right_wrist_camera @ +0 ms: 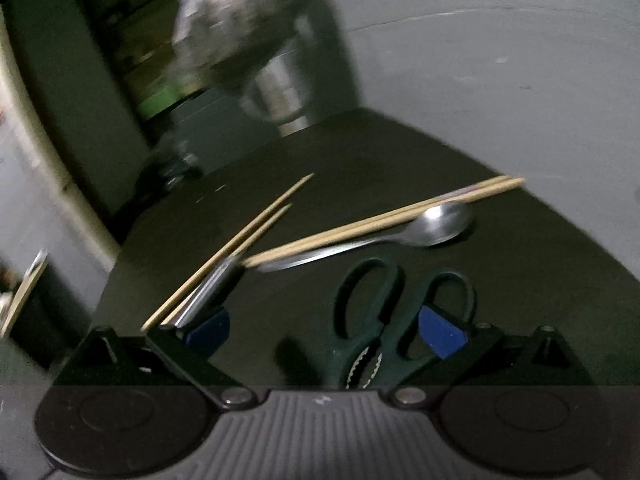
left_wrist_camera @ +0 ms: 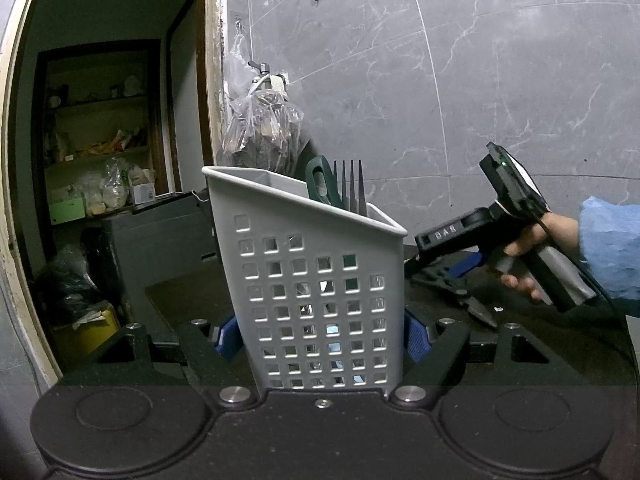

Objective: Organize utensils
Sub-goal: 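Lower the right gripper onto the green scissors and close on the handles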

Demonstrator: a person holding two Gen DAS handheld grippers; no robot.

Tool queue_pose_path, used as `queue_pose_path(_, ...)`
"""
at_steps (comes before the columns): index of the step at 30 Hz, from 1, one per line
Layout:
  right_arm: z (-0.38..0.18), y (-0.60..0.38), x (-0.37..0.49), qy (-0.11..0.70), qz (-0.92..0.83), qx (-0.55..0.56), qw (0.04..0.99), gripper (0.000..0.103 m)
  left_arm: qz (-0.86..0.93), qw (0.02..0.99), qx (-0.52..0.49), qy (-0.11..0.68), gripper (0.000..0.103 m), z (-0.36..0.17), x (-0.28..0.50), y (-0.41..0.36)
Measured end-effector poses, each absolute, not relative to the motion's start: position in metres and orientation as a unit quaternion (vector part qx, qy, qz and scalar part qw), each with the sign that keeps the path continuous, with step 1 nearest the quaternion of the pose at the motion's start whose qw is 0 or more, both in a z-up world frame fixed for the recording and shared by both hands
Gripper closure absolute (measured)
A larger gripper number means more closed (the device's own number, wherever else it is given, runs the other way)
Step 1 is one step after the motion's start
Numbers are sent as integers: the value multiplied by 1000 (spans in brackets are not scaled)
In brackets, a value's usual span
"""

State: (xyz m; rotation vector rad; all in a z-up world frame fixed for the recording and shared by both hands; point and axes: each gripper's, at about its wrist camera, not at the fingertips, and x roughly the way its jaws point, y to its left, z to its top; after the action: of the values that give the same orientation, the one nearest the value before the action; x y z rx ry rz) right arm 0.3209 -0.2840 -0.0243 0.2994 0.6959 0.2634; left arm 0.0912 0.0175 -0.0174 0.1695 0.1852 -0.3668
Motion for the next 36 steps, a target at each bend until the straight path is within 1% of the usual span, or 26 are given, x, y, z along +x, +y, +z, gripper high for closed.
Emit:
queue_pose_path(9, -20, -251, 269, 345, 259, 38, 901, 0, -182, 975, 83, 92, 25, -17, 91, 18)
queue_pose_path(14, -15, -250, 250, 365, 306, 68, 877, 0, -182, 976, 83, 92, 25, -17, 91, 18)
queue_pose_path(18, -11, -252, 255, 371, 300, 90, 874, 1, -182, 975, 83, 92, 25, -16, 91, 18)
queue_pose_path(24, -13, -248, 271, 383, 257, 104, 881, 11, -182, 975, 83, 92, 25, -17, 91, 17)
queue_pose_path(26, -12, -250, 274, 386, 245, 109, 883, 18, -182, 975, 83, 92, 25, -17, 91, 18)
queue_pose_path(29, -10, -248, 276, 391, 224, 107, 887, 25, -182, 975, 83, 92, 25, -17, 91, 17)
queue_pose_path(32, -12, -247, 276, 389, 204, 84, 894, 28, -182, 975, 83, 92, 25, -17, 91, 17)
queue_pose_path(36, -12, -234, 272, 384, 179, 32, 905, 30, -182, 975, 83, 93, 25, -17, 91, 18)
